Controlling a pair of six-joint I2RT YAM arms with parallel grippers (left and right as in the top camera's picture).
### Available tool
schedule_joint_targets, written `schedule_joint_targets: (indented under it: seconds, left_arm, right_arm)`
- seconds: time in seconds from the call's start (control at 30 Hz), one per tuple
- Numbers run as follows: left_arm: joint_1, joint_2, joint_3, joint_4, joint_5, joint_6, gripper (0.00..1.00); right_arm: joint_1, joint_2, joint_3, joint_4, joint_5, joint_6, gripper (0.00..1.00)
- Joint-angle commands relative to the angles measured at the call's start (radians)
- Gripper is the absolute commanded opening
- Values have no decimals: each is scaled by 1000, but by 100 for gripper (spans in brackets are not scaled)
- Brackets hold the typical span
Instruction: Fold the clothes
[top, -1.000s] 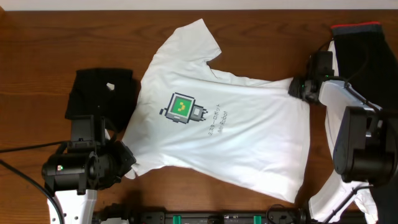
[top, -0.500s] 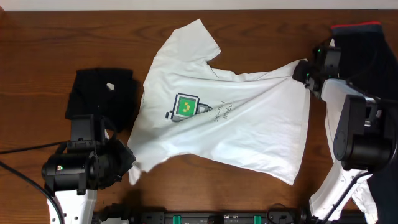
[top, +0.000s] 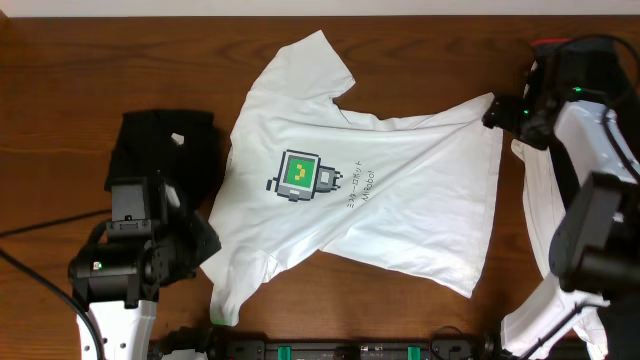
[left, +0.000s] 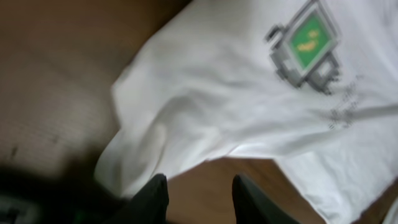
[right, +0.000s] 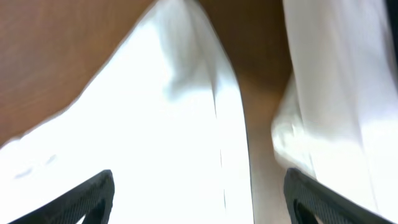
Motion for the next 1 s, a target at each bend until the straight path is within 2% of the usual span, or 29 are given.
schedule_joint_targets:
  seconds: [0.0, 0.13, 0.23, 0.6, 0.73, 0.77, 0.8, 0.93, 0.97]
  left_arm:
    - [4, 11, 12, 57, 71, 128, 37]
    - [5, 43, 12, 119, 71, 193, 37]
    - [5, 75, 12, 142, 71, 207, 37]
    - [5, 153, 12, 162, 72, 242, 38]
    - [5, 154, 12, 171, 71, 256, 38]
    - [5, 154, 12, 175, 71, 257, 38]
    - [4, 154, 12, 179, 71, 260, 38]
    - [5, 154, 12, 187, 71, 260, 38]
    - [5, 154, 12, 186, 71, 260, 38]
  right_arm:
    - [3, -86, 24, -126, -49, -8, 81]
    - [21, -95, 15, -341, -24, -8, 79]
    - [45, -94, -54, -411, 50, -9, 80]
    - [121, -94, -418, -307, -23, -51, 82]
    - [159, -94, -499, -195, -22, -13, 83]
    - [168, -94, -513, -165, -17, -2, 81]
    - [175, -94, -523, -145, -1, 11, 73]
    - [183, -97, -519, -138, 141, 51, 18]
    - [180, -99, -511, -154, 183, 64, 11]
